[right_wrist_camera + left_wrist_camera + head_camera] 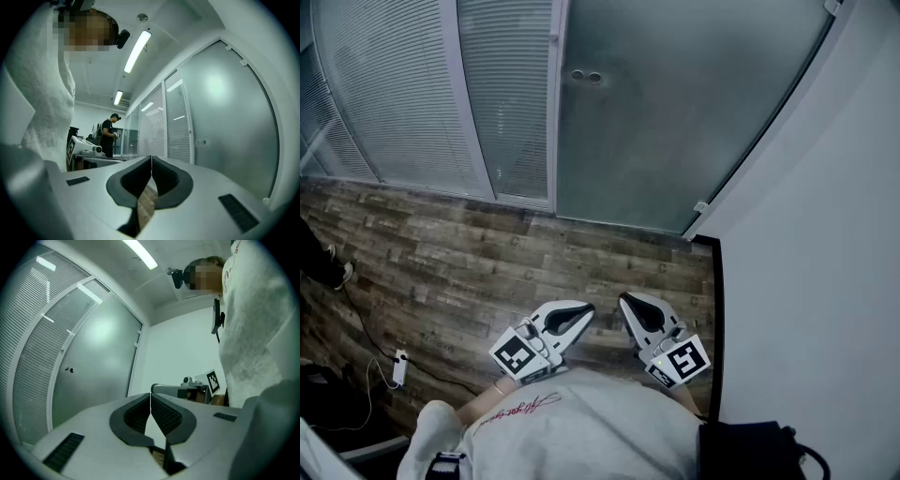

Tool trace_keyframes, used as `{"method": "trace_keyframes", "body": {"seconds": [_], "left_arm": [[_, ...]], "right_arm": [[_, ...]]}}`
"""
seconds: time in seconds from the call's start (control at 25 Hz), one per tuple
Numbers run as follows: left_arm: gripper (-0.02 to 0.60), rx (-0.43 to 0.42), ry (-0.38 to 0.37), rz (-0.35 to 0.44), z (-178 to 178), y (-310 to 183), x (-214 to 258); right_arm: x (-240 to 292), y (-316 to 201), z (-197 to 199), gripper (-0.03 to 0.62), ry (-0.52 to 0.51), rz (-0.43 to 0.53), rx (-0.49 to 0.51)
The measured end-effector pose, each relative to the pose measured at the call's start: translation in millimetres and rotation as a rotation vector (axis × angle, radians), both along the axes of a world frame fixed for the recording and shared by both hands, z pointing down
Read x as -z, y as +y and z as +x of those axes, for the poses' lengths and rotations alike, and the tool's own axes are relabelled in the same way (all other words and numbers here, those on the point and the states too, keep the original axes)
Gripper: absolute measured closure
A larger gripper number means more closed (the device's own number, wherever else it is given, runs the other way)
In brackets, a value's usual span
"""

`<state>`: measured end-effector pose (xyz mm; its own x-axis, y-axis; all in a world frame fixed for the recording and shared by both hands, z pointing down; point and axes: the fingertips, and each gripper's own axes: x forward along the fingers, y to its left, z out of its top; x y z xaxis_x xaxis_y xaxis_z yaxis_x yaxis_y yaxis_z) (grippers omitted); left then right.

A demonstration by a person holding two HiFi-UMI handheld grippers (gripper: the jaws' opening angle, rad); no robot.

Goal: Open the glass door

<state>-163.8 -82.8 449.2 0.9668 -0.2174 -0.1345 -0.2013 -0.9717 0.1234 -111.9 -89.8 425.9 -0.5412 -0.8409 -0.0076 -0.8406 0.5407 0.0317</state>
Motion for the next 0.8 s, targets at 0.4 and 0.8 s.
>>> {"method": "trace_keyframes", "body": {"seconds": [0.4,0.8], "left_arm": [[0.563,-0.024,0.007,0.006,2.8,2.1,6.7],[0.563,-0.014,-0.002,0.003,-3.3,-2.6,7.2]], "right_arm": [[-1.2,0.9,2.8,0.572,-0.004,-0.004,-0.014],[6.8,-2.9,3.1,0.572,-0.061,0.020,-0.035]]}}
